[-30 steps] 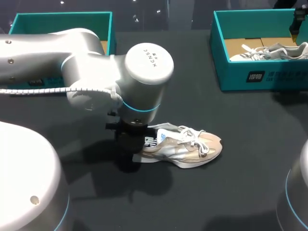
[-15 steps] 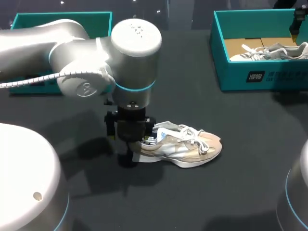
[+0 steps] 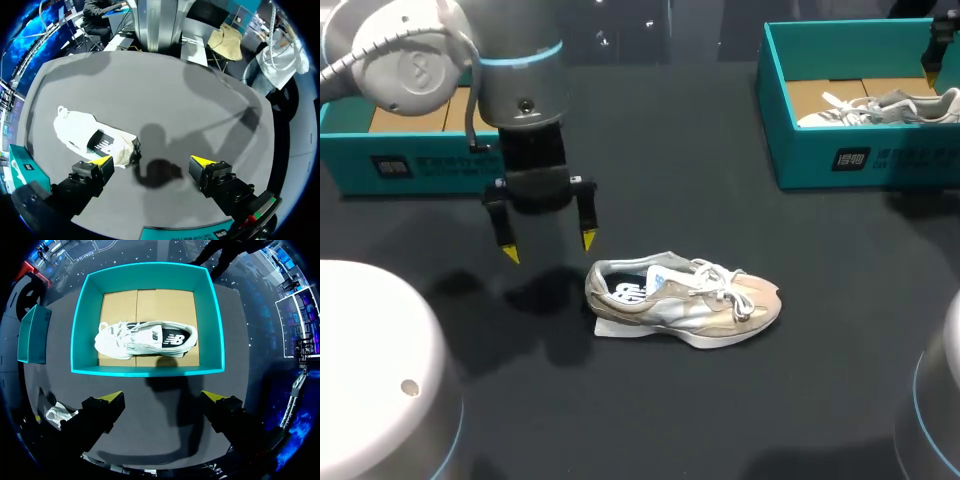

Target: Take the shoe out of the shoebox, open the shoe tongue, remove and reinsert the insole, then place the shoe into the shoebox

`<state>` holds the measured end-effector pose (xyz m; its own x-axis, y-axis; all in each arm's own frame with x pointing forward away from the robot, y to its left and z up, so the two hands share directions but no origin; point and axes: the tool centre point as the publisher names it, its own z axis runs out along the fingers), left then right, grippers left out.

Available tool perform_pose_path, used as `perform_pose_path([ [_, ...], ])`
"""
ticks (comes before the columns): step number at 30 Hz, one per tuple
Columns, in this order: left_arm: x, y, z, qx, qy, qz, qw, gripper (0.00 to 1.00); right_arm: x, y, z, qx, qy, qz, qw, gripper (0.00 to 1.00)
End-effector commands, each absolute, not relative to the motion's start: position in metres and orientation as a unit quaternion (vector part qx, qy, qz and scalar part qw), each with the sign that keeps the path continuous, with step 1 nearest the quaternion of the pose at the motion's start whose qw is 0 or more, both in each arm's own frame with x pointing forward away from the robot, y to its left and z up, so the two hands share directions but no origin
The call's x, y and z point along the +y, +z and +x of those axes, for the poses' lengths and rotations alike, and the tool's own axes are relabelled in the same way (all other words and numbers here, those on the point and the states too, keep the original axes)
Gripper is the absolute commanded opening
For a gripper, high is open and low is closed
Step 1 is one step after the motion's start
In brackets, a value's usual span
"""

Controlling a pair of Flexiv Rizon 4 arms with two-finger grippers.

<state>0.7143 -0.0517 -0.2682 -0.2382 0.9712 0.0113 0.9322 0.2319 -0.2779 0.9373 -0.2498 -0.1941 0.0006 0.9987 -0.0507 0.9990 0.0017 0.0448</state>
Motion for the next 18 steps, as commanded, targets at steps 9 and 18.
perform_pose_path([
  [9,-0.036,-0.274,0.723,-0.821,0.169,-0.534,0.108,1.0,-0.25,-0.194,0.937,0.707,-0.002,0.707,0.034,1.0],
  [18,-0.001,-0.271,0.737,-0.889,0.289,-0.342,0.092,1.0,-0.25,-0.194,0.937,0.707,-0.002,0.707,0.034,1.0],
])
